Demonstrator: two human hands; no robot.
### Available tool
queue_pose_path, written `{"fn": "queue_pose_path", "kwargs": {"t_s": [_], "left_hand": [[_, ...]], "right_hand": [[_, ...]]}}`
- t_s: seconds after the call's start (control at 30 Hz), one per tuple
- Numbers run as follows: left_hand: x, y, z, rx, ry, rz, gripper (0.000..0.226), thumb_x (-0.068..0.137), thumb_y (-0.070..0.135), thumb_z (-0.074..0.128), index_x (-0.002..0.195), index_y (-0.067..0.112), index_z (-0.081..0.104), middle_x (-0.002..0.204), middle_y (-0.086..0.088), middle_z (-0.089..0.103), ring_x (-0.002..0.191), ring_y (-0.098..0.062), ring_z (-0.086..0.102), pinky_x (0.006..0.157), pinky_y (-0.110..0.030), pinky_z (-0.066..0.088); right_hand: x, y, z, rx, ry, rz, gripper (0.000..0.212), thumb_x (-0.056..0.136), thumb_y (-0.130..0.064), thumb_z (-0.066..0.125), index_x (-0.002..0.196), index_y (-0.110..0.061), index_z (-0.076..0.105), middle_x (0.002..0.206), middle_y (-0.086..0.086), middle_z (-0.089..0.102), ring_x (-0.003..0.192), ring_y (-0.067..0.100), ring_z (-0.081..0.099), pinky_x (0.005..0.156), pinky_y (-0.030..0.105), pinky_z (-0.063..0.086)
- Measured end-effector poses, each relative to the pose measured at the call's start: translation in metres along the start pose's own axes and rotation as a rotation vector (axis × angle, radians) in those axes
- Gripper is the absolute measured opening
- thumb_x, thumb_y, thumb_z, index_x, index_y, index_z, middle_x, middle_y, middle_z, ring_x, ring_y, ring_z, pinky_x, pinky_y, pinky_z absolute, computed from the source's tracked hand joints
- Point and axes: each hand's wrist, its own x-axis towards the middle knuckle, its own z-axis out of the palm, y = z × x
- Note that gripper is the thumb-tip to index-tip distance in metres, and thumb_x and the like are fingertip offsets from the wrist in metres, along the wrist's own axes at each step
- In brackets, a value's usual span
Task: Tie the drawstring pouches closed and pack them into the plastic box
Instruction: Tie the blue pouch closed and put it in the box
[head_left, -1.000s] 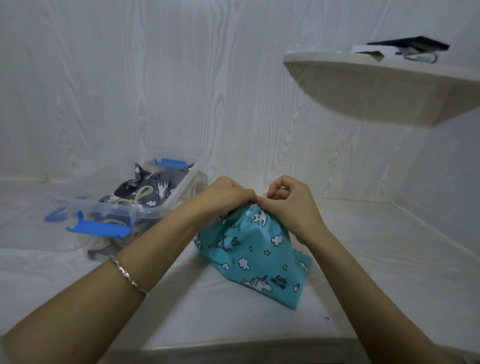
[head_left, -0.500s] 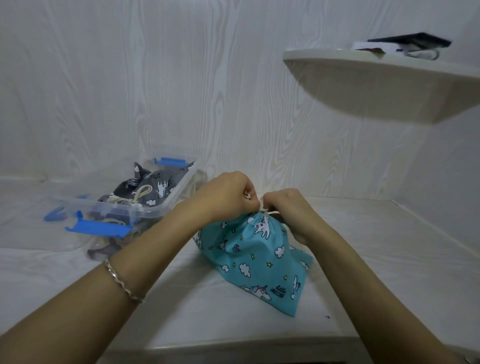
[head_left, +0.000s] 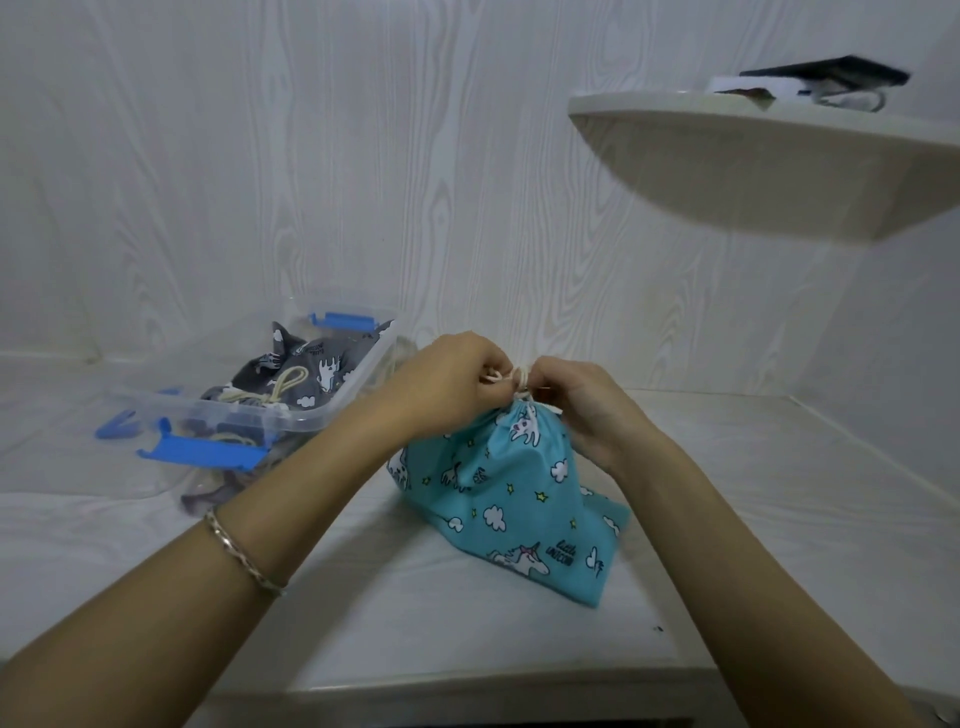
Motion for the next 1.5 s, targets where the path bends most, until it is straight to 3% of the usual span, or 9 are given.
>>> {"fn": "queue_pose_path", "kwargs": {"t_s": [0.1,0.2,0.33,0.47,0.83,1.0,1.3,1.4,1.5], "left_hand": [[-0.001,-0.007,0.002,-0.167,-0.006,-0.041,0.021,0.091,0.034,0.061,0.078,0.021,0.072,0.049,0.014,0.053,0.042,0.003,0.046,0.045,-0.012,0.03],[0.0,-0.01,0.005,-0.22,0.002,-0.079,0.02,0.09,0.032,0.063,0.08,0.019,0.074,0.05,0.014,0.056,0.044,0.007,0.048,0.044,-0.008,0.031],[0.002,-0.012,0.005,-0.255,-0.004,-0.119,0.02,0.087,0.036,0.066,0.082,0.019,0.076,0.072,0.011,0.069,0.067,-0.001,0.062,0.058,-0.018,0.045],[0.0,-0.013,-0.003,-0.275,-0.083,-0.097,0.015,0.084,0.034,0.071,0.084,0.02,0.078,0.081,0.01,0.073,0.08,-0.003,0.066,0.076,-0.022,0.053],[-0.003,-0.01,-0.004,-0.208,-0.003,-0.029,0.01,0.092,0.028,0.062,0.083,0.025,0.066,0.08,0.013,0.065,0.074,0.0,0.057,0.07,-0.021,0.044],[-0.007,-0.01,0.001,-0.087,-0.031,-0.014,0.01,0.09,0.031,0.063,0.089,0.024,0.07,0.085,0.018,0.064,0.084,0.001,0.059,0.083,-0.031,0.053],[-0.011,-0.004,-0.004,0.475,0.13,0.036,0.016,0.089,0.04,0.056,0.095,0.034,0.069,0.087,0.012,0.05,0.092,-0.012,0.049,0.094,-0.034,0.032],[-0.013,-0.002,0.0,0.267,0.147,-0.063,0.016,0.09,0.034,0.056,0.095,0.029,0.071,0.082,0.011,0.067,0.082,-0.011,0.061,0.094,-0.034,0.043],[-0.015,-0.006,0.006,-0.007,0.158,-0.146,0.01,0.087,0.023,0.064,0.09,0.024,0.073,0.082,0.01,0.07,0.078,-0.006,0.065,0.078,-0.028,0.055]], "right_hand": [[-0.007,0.006,0.0,-0.282,0.167,-0.254,0.023,0.078,-0.013,0.076,0.097,-0.014,0.064,0.086,0.0,0.066,0.071,0.01,0.06,0.065,0.024,0.05],[-0.007,0.013,0.001,-0.452,0.258,-0.505,0.021,0.076,-0.02,0.078,0.09,-0.022,0.063,0.083,-0.007,0.063,0.064,0.006,0.049,0.062,0.023,0.045],[-0.01,0.018,-0.002,-0.479,0.178,-0.476,0.007,0.081,-0.029,0.071,0.08,-0.025,0.076,0.083,-0.009,0.071,0.081,0.017,0.065,0.075,0.035,0.055],[-0.01,0.013,-0.01,-0.569,0.194,-0.503,0.009,0.086,-0.026,0.07,0.079,-0.023,0.076,0.079,-0.008,0.071,0.076,0.01,0.063,0.072,0.025,0.05],[-0.003,0.014,-0.026,-0.257,-0.11,0.199,0.055,0.093,-0.055,0.051,0.084,-0.005,0.072,0.089,0.013,0.069,0.077,0.026,0.062,0.084,0.036,0.049],[-0.002,0.014,-0.011,0.067,-0.213,0.236,0.047,0.086,-0.018,0.067,0.125,0.007,0.059,0.127,0.024,0.062,0.114,0.034,0.06,0.108,0.044,0.043],[-0.001,0.01,-0.005,-0.125,-0.08,0.168,0.037,0.072,-0.014,0.078,0.103,0.005,0.069,0.091,0.018,0.062,0.081,0.027,0.051,0.061,0.028,0.041],[-0.001,0.005,-0.002,-0.273,-0.086,0.163,0.008,0.077,-0.011,0.07,0.076,-0.006,0.064,0.069,0.009,0.055,0.062,0.017,0.047,0.053,0.024,0.037],[-0.001,0.001,-0.002,-0.394,-0.124,0.18,0.025,0.081,-0.007,0.064,0.057,-0.012,0.057,0.054,0.001,0.048,0.052,0.011,0.043,0.054,0.023,0.04]]}}
